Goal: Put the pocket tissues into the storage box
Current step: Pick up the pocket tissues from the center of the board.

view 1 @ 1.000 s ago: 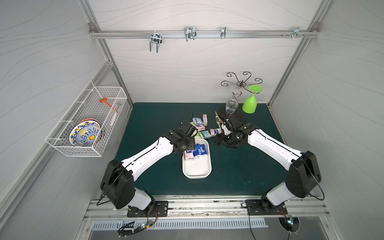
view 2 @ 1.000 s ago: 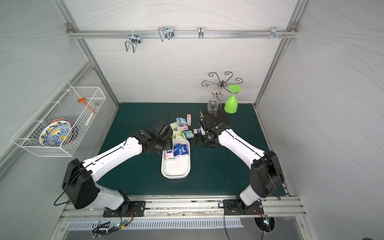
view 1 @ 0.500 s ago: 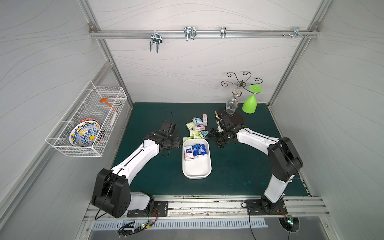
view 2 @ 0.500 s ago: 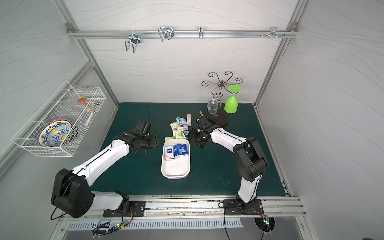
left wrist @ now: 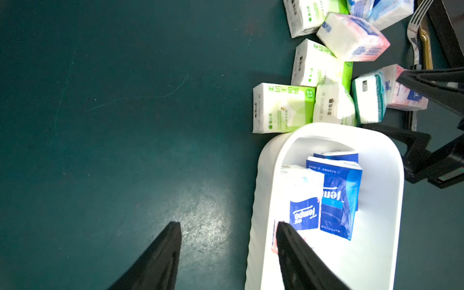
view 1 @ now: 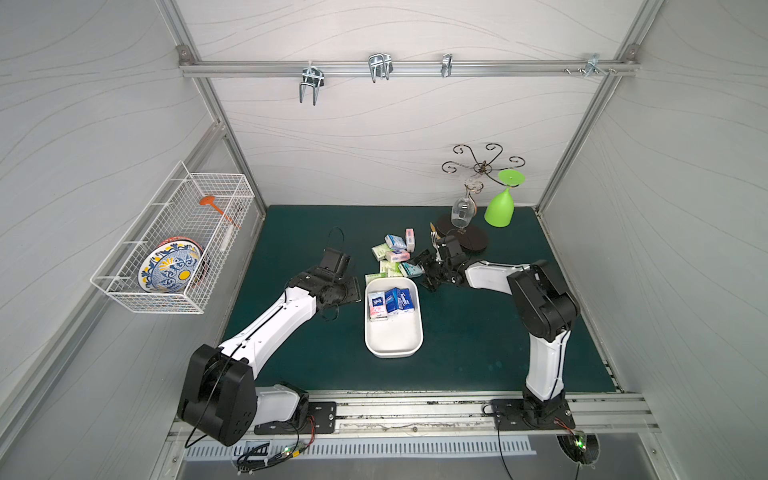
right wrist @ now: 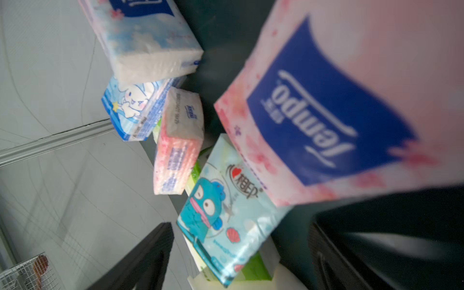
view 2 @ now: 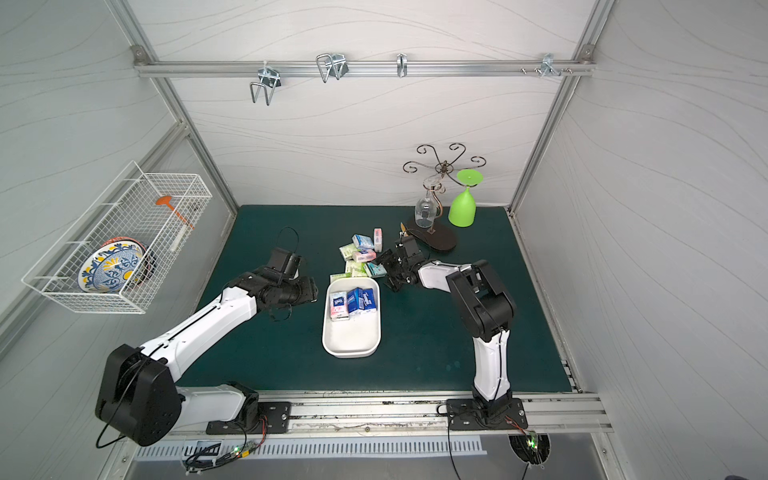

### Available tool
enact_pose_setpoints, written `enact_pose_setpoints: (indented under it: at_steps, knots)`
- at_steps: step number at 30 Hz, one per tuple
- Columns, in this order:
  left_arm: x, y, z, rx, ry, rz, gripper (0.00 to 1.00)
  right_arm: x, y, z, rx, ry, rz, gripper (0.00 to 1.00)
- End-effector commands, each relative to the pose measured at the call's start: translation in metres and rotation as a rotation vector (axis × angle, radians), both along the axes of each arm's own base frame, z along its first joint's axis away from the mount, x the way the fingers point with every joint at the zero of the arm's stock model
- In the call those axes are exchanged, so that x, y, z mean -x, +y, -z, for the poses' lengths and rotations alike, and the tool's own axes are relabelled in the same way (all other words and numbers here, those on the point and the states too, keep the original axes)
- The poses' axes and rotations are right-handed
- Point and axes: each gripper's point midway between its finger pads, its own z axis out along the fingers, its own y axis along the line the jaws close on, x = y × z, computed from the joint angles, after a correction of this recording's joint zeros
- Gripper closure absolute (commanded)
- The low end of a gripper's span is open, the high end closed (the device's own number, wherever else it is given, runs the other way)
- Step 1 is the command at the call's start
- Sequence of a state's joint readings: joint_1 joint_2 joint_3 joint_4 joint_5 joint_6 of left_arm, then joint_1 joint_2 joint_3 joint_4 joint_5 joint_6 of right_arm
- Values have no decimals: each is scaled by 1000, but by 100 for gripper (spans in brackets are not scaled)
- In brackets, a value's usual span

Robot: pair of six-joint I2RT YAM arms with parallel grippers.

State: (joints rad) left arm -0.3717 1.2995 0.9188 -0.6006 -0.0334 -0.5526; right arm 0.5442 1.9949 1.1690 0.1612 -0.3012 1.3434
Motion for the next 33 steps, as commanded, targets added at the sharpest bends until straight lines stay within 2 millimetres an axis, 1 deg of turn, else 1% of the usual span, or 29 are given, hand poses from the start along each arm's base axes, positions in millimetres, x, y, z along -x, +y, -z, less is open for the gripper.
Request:
enact_pose_setpoints:
  at_steps: [1, 3, 6, 9, 13, 14, 20, 22, 26, 29, 33]
  knots:
    - [-4, -1, -9, 18, -40, -3, 35, -6, 10, 7, -35, 16, 12, 11]
    - [-3, 0, -8, 18, -36, -5, 35, -6, 13, 11, -49, 30, 19, 13]
    - [-2, 1, -6, 16, -32, -7, 35, -6, 14, 16, -51, 40, 29, 19]
    - [0, 1, -5, 14, -28, -7, 35, -6, 12, 20, -47, 45, 37, 32]
    - [0, 1, -4, 12, -25, -4, 35, -7, 10, 15, -42, 30, 40, 54]
    - [1, 1, -4, 12, -24, -6, 35, -7, 9, 13, -40, 26, 36, 57]
    - [1, 1, -5, 15, -23, -5, 35, -5, 6, -9, -9, -23, 4, 70]
    - [0, 0, -5, 17, -25, -4, 35, -2, 4, -19, 7, -44, -15, 72]
    - [0, 0, -7, 20, -24, -3, 35, 4, -3, -39, 33, -94, -59, 75]
    - [-1, -1, -9, 23, -28, -1, 35, 12, -8, -57, 51, -132, -118, 75]
    - [-1, -2, -9, 26, -23, 6, 35, 27, -14, -85, 112, -213, -241, 75]
